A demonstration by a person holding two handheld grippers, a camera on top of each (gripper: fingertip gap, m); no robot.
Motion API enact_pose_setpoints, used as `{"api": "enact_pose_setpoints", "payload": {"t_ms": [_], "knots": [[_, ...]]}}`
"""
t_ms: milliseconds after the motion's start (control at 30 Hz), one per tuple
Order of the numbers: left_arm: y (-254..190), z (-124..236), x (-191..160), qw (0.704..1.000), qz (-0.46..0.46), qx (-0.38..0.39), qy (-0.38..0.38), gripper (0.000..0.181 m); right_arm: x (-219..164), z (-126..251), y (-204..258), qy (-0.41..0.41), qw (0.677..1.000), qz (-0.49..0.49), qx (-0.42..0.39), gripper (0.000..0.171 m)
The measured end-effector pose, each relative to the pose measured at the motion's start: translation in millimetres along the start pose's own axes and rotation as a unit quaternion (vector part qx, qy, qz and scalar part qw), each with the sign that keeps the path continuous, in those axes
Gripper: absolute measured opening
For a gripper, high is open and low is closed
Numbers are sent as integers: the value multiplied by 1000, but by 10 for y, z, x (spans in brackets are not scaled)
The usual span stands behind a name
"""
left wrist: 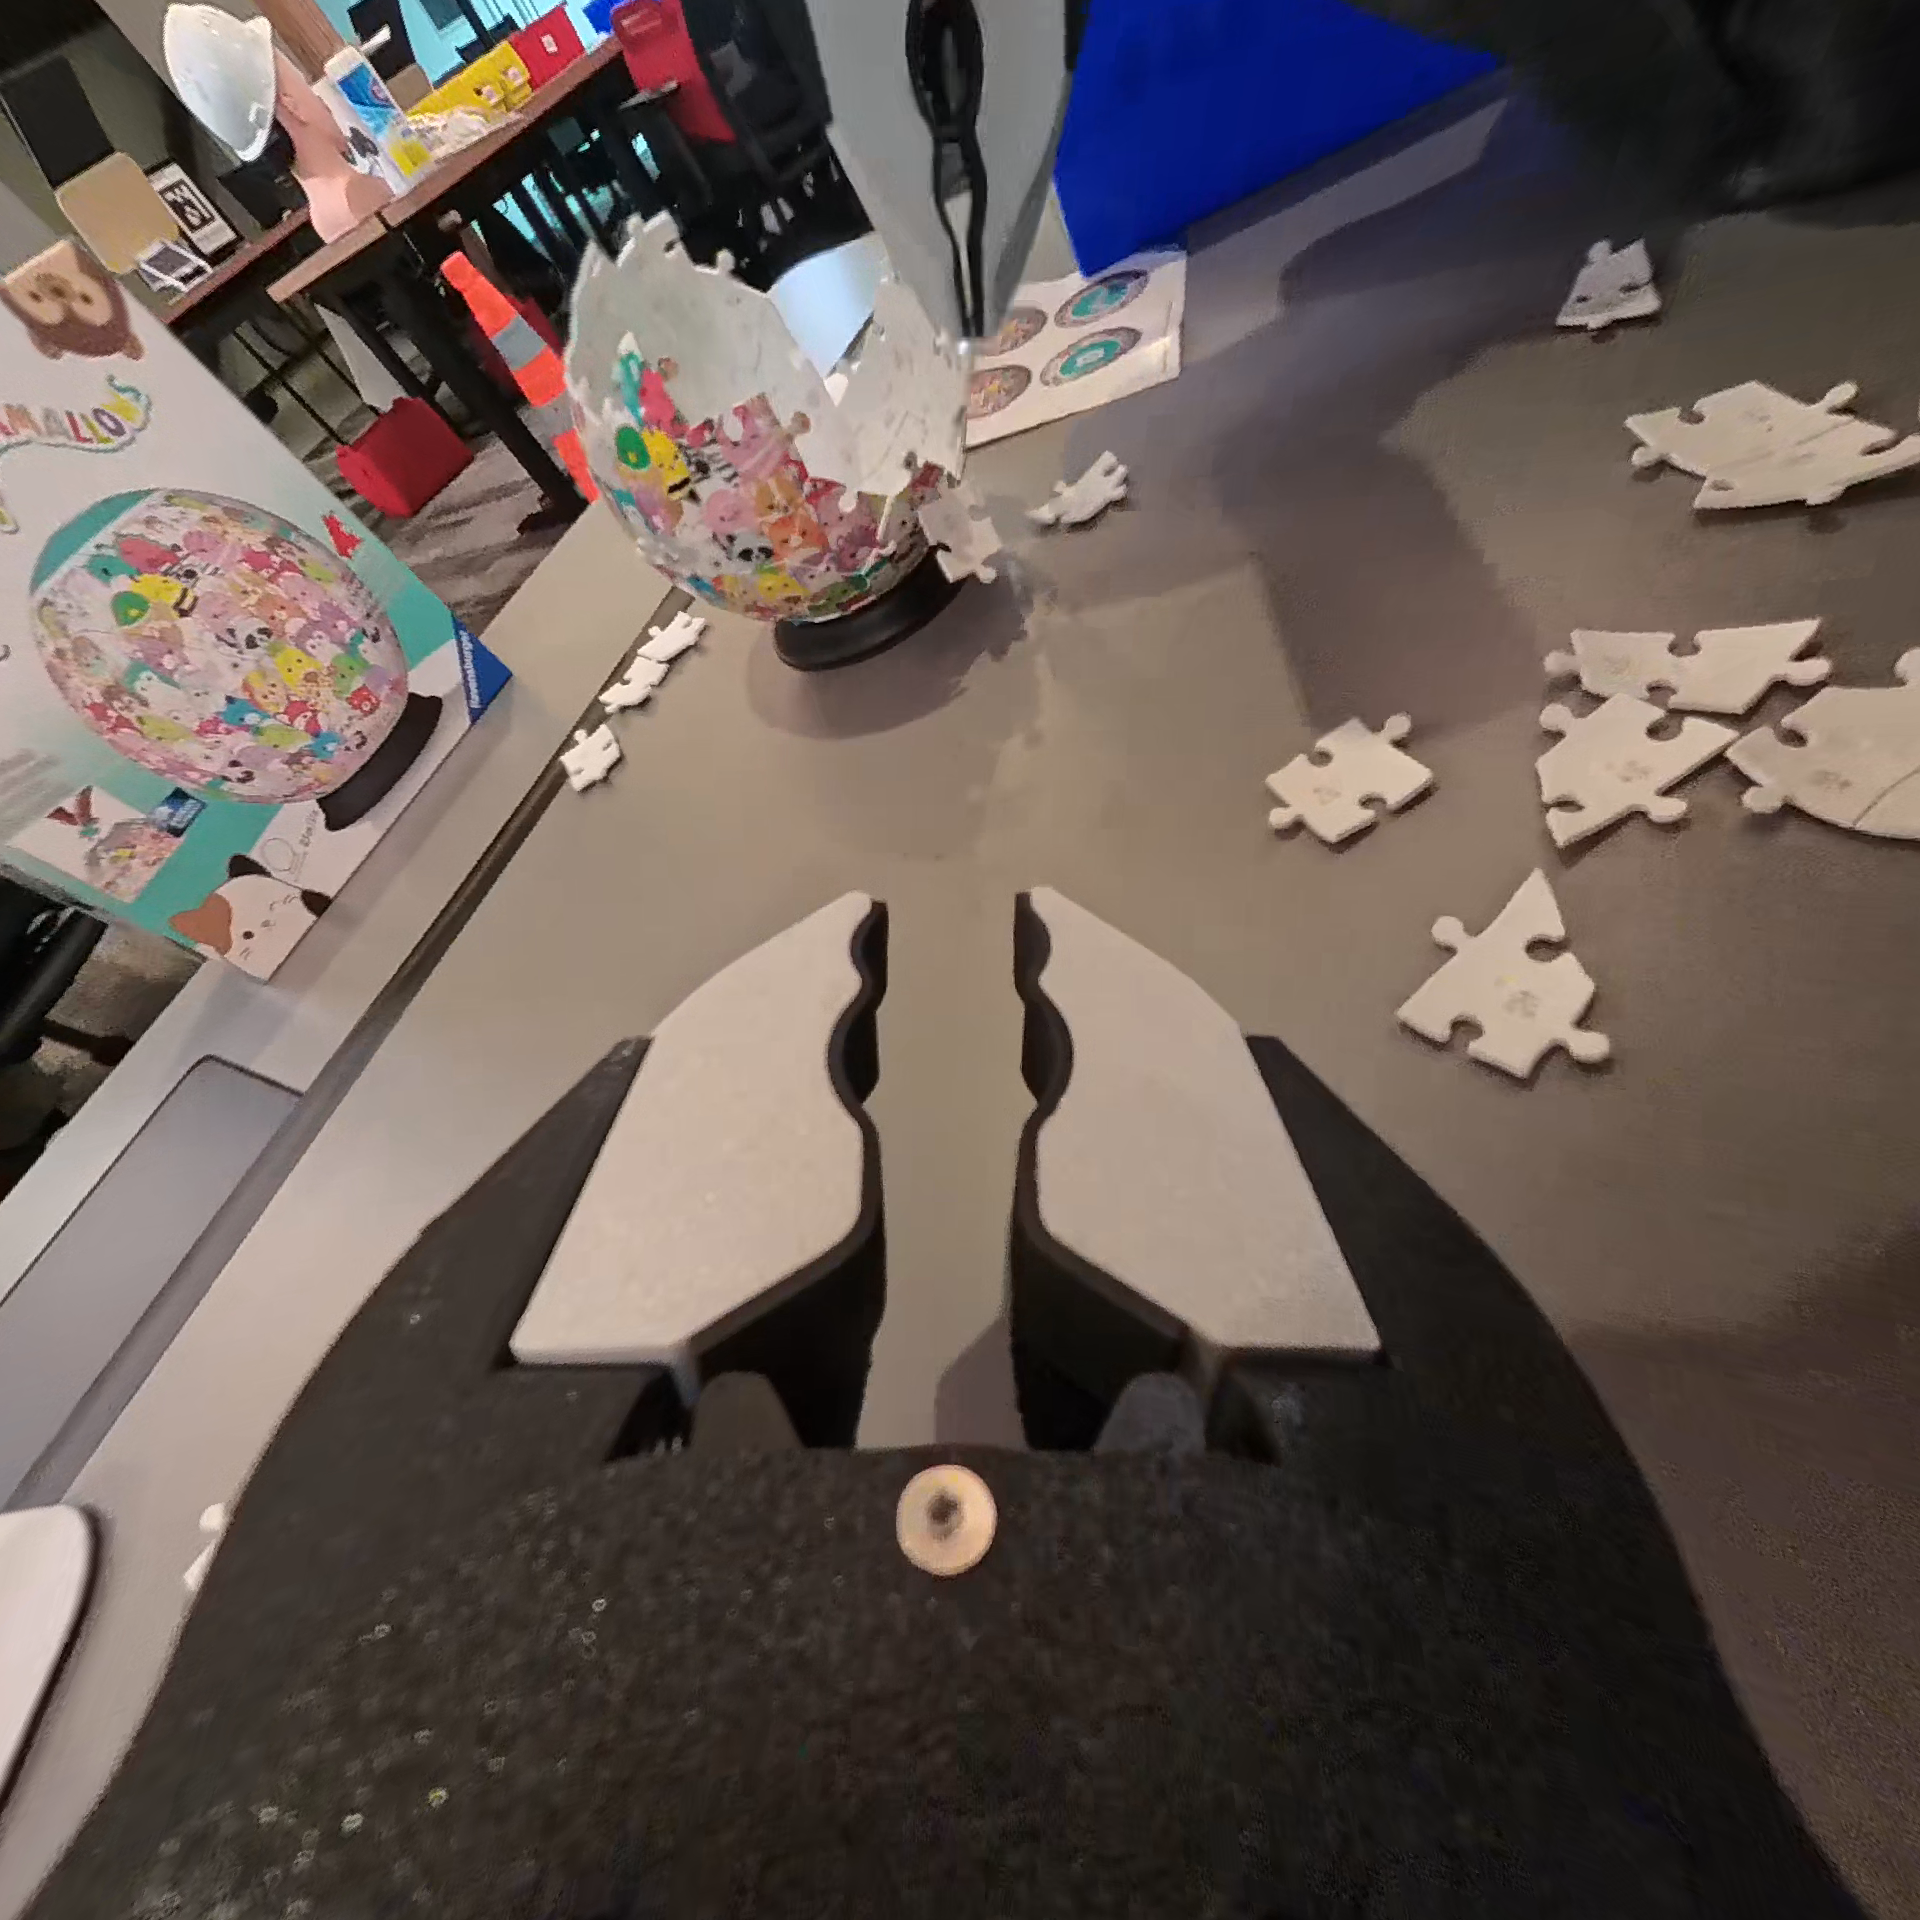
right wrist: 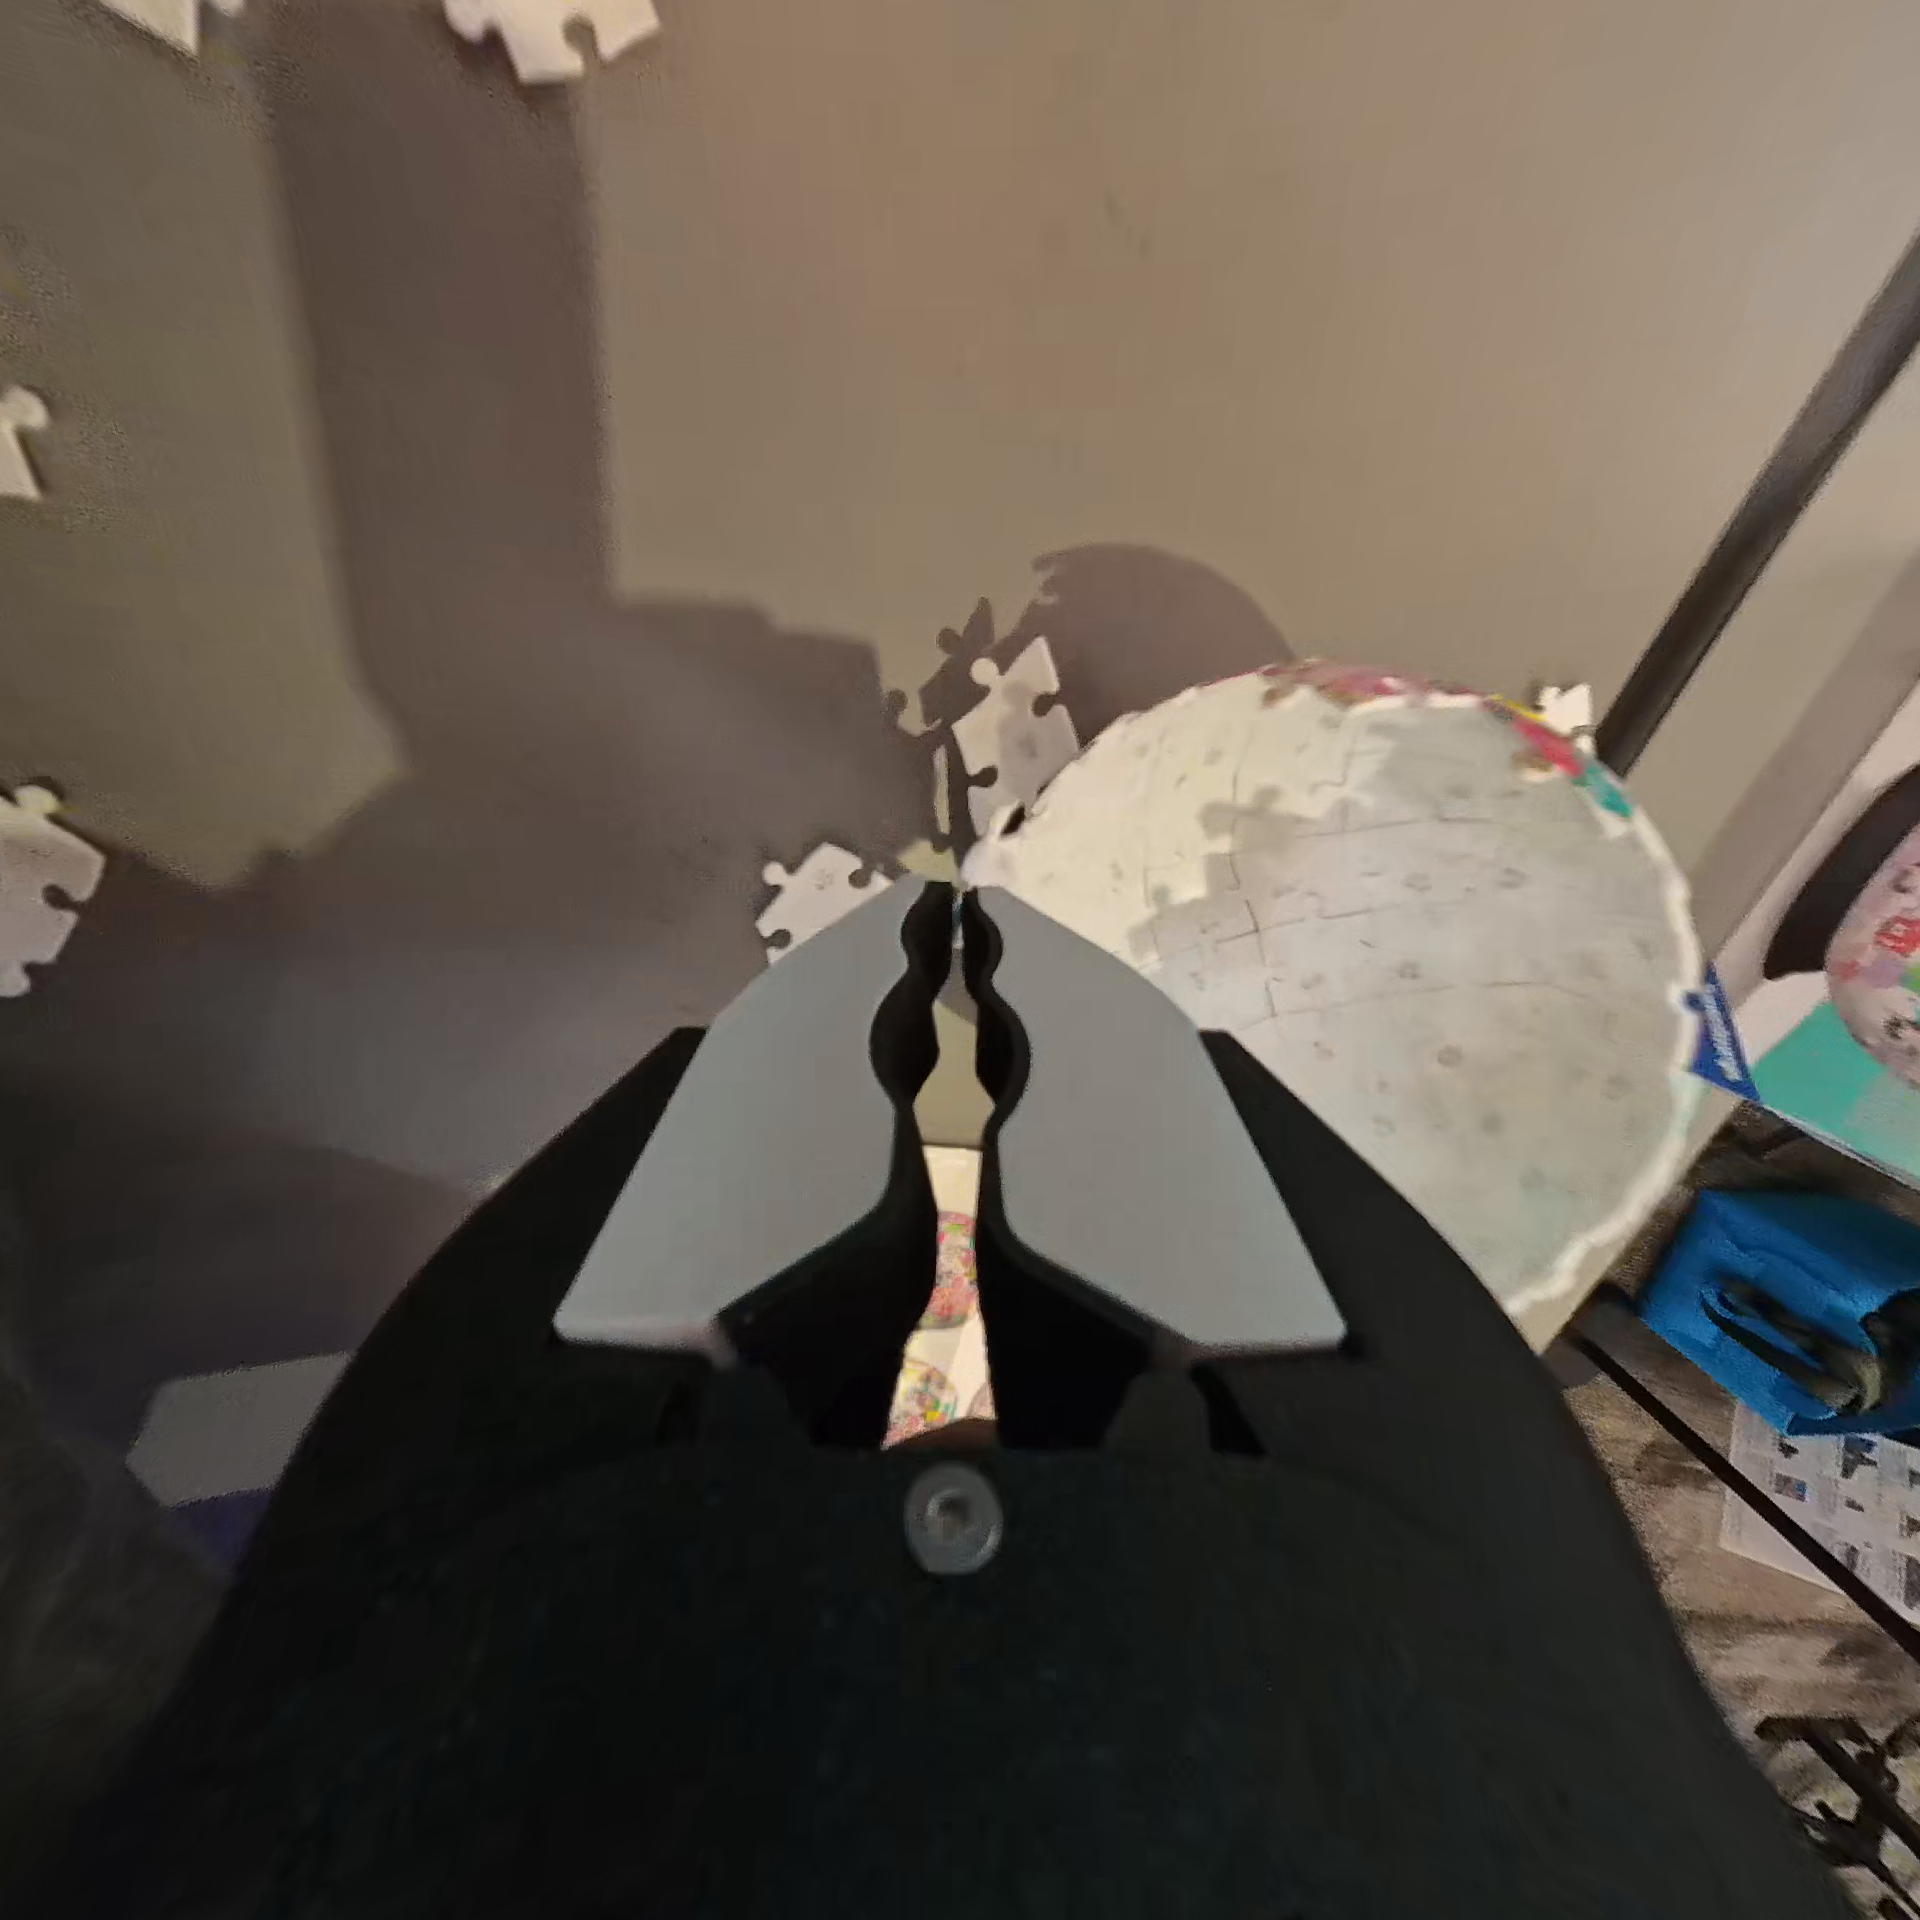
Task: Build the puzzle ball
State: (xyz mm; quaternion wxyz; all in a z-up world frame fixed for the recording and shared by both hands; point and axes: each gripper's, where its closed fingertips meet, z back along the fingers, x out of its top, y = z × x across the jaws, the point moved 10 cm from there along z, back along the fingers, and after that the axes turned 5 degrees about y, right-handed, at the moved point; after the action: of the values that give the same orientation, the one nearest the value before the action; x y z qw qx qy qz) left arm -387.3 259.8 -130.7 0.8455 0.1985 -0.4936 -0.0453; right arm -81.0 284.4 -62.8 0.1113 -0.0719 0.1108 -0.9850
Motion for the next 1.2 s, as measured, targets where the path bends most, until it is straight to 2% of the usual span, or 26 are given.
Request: {"api": "enact_pose_setpoints", "payload": {"t_ms": [267, 433, 733, 967, 1033, 1100, 1200], "knots": [[106, 57, -66, 1000, 23, -5, 2, 22, -31, -102, 1, 12, 1000, 25, 3, 2], [60, 35, -64, 1000, 2, -4, 13, 22, -87, -102, -23, -4, 1000, 29, 0, 2], [39, 26, -64, 1000, -8, -2, 17, 22, -166, -76, -7, 18, 999, 35, -25, 2], [42, 5, -54, 1000, -9, 8, 17, 20, -96, 94, 95, 6, 998, 50, -46, 2], [76, -44, 0, 1000, 3, 19, -5, 20, 35, 209, 152, -37, 995, 70, -62, 2], [112, -133, 122, 998, 37, 16, -50, 21, 257, 328, 220, -138, 982, 105, -82, 2], [86, -305, 351, 990, 93, -44, -101, 25, 585, 370, 296, -323, 928, 149, -108, 2]]}}
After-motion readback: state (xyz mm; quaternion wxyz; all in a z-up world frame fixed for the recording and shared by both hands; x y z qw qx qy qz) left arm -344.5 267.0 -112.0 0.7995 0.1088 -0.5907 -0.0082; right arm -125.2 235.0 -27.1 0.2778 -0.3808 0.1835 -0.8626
